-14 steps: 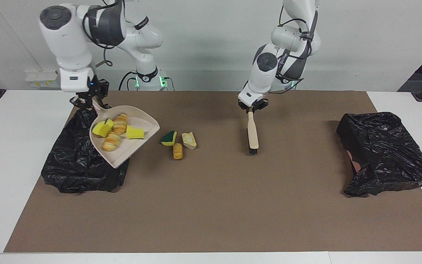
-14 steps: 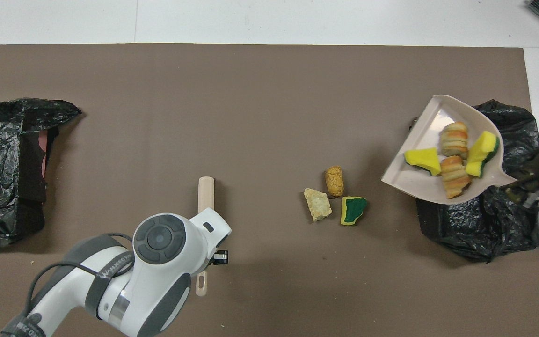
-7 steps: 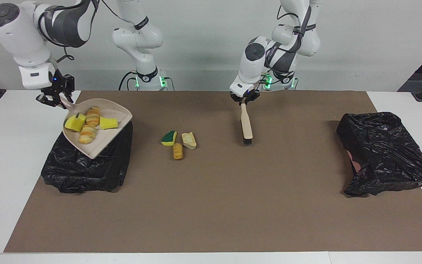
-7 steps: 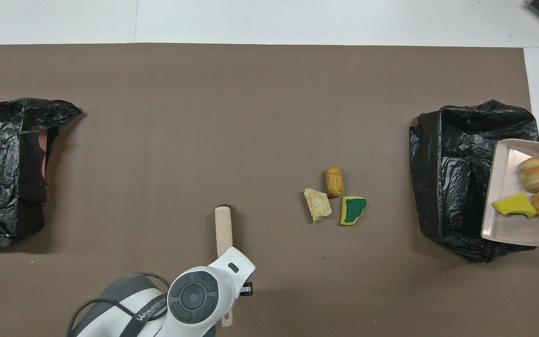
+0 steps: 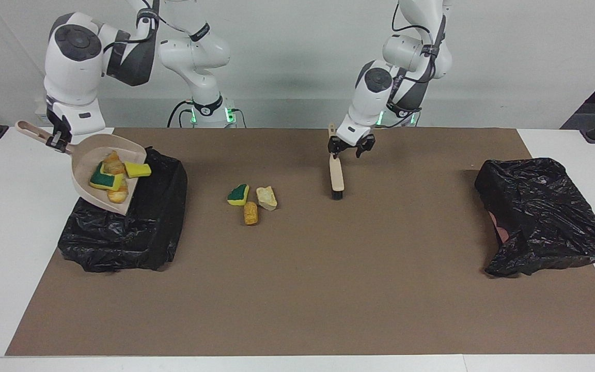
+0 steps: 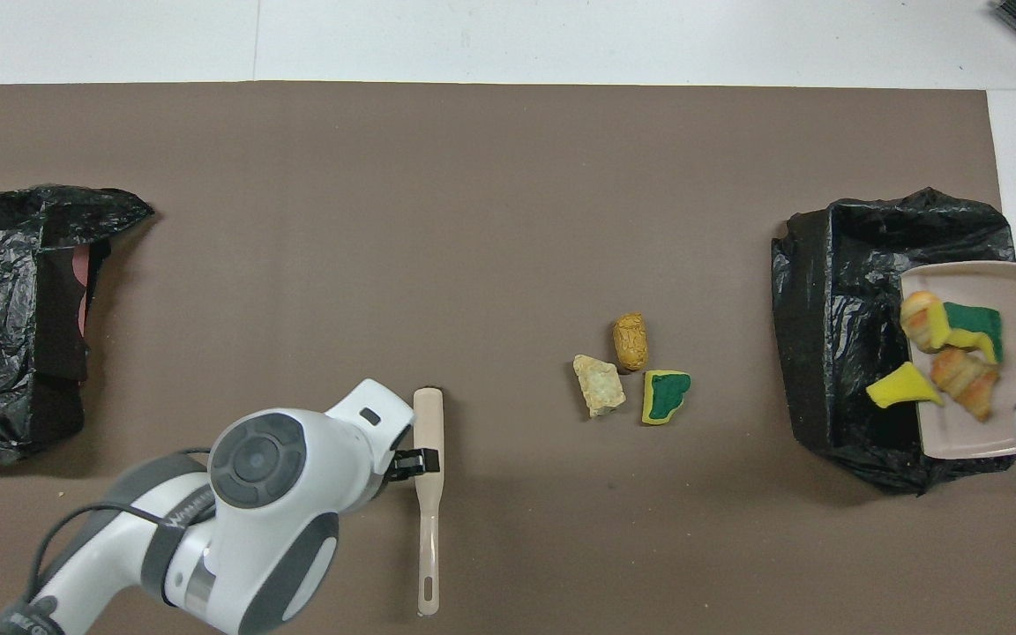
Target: Sweep and dump trash in bin
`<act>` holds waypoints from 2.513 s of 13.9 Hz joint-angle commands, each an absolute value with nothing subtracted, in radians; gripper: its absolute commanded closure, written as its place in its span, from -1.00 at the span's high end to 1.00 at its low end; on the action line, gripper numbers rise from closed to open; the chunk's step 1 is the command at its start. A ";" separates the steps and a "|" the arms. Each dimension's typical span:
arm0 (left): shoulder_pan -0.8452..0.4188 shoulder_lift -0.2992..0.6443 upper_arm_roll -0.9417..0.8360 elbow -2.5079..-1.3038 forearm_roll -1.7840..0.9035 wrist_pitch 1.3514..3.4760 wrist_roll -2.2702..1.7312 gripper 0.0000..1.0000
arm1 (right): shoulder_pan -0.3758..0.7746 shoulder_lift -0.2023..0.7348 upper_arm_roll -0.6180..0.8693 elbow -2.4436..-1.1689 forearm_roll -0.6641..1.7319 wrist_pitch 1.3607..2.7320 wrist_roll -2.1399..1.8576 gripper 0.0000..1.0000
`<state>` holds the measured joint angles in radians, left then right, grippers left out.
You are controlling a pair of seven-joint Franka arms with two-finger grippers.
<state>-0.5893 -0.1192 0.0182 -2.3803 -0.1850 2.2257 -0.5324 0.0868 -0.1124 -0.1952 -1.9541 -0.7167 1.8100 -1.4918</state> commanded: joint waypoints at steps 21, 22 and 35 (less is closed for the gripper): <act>-0.066 0.014 0.002 -1.632 -0.026 1.591 0.028 1.00 | 0.081 -0.150 0.133 -1.804 -0.242 1.512 -0.549 -1.00; -0.066 -0.010 0.003 -1.670 -0.025 1.606 0.029 1.00 | 0.081 -0.149 0.168 -1.801 -0.192 1.520 -0.435 -1.00; -0.061 -0.021 0.009 -1.658 -0.015 1.601 0.054 1.00 | 0.144 0.457 0.589 -1.545 -0.142 2.052 0.777 -1.00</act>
